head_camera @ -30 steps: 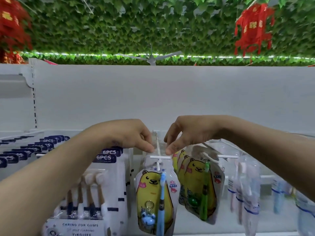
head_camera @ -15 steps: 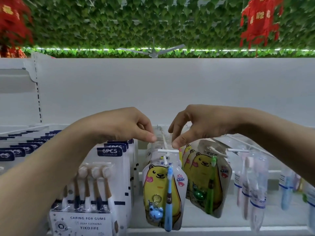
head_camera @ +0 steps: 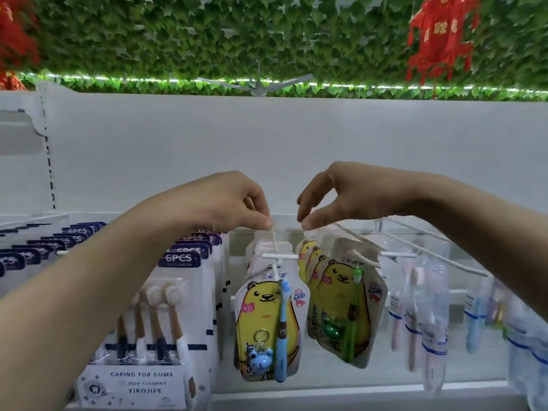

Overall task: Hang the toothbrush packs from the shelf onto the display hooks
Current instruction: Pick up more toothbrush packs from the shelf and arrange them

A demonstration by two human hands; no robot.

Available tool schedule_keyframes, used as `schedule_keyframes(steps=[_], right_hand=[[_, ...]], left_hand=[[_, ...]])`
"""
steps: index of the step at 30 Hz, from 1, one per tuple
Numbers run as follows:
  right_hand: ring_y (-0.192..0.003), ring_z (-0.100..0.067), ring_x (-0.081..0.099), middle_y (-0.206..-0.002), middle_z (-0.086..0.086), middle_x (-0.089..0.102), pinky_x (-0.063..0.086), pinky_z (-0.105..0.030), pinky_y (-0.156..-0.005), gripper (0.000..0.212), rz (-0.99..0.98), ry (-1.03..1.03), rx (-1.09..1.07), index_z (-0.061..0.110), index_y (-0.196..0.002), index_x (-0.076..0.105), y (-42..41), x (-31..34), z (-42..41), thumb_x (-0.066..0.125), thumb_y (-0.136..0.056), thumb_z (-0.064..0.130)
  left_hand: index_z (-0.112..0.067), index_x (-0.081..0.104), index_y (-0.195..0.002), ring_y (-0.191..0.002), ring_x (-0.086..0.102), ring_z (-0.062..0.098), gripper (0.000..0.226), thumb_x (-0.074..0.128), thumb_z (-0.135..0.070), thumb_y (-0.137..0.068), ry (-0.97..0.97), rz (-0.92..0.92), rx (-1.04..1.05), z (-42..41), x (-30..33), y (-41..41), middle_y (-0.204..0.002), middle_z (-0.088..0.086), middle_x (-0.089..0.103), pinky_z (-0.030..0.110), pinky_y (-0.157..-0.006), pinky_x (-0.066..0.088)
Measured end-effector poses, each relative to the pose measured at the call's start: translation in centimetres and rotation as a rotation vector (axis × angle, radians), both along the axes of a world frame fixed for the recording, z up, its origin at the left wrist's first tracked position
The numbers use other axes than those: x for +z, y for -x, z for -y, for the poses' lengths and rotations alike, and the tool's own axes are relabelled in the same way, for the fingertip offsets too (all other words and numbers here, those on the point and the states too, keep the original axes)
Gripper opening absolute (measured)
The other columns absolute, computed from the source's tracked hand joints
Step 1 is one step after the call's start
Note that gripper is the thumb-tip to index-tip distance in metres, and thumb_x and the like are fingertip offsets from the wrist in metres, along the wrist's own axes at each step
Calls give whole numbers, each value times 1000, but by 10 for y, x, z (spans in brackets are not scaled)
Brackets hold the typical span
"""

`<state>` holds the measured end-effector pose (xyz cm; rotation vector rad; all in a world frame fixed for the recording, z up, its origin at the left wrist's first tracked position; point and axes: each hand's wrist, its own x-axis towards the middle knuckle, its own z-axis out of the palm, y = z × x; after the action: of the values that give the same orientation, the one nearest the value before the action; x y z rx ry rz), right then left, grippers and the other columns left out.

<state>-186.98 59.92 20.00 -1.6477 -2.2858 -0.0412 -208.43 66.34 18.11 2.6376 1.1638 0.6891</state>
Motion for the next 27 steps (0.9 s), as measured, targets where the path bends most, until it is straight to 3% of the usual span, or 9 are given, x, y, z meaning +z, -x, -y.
schedule_keyframes(steps=[4, 12, 16, 22, 27], right_hand=[[-107, -5, 63, -111, 15, 72, 48, -27, -93, 14, 1, -85, -122, 33, -91, 78, -31, 13, 3, 78, -82, 44], [-107, -6, 63, -113, 14, 72, 50, -37, -99, 14, 95, 46, -250, 36, -88, 79, -68, -4, 1, 79, -79, 47], [-108, -9, 63, -117, 12, 71, 50, -35, -97, 21, 162, 110, -265, 33, -93, 79, -70, -10, -8, 78, -80, 49], [-105, -12, 64, -108, 6, 74, 52, -34, -92, 20, 273, 122, -227, 24, -95, 79, -66, -10, -19, 77, -84, 41], [-97, -11, 64, -99, 5, 76, 50, -29, -85, 23, 319, 124, -219, 22, -96, 79, -65, -6, -29, 77, -84, 41]], left_hand=[[-27, 74, -90, -90, 66, 10, 10, 76, -34, -84, -42, 80, -35, -6, 8, -27, -90, -9, 71, 32, -86, 53], [-27, 76, -98, -97, 64, 8, 15, 76, -34, -85, 127, -67, -155, -26, 3, -75, -94, -12, 71, 30, -92, 49], [-25, 76, -100, -93, 61, 5, 17, 75, -34, -85, 109, -166, -154, -33, 3, -94, -90, -16, 68, 28, -87, 47], [-28, 72, -81, -75, 55, 1, 10, 79, -35, -80, 40, -253, -151, -43, -1, -113, -73, -18, 62, 22, -67, 39], [-30, 68, -75, -76, 56, 7, 15, 80, -38, -79, 9, -261, -141, -53, -6, -120, -73, -15, 61, 24, -68, 42]])
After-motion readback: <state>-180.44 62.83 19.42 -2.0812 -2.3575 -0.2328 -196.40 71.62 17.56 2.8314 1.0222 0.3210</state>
